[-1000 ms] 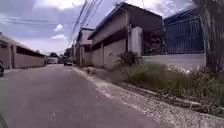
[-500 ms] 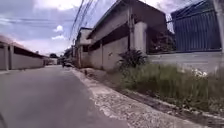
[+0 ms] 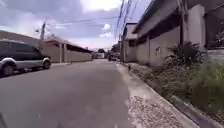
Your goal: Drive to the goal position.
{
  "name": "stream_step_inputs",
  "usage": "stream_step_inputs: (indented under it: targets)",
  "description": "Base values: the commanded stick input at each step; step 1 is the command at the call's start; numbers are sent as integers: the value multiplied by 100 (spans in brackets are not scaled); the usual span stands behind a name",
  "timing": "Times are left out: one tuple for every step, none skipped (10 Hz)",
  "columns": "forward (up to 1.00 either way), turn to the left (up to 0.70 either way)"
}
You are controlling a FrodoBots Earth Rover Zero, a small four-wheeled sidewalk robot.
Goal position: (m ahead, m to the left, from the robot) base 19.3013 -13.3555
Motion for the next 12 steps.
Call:
stream_step_inputs:
  targets:
    - [0, 100]
    - [0, 100]
    - [0, 100]
    - [83, 51]
    - [100, 26]
    - [100, 8]
    - [100, 1]
    - [100, 1]
    - [100, 1]
    - [100, 1]
    - [100, -11]
    - [100, -30]
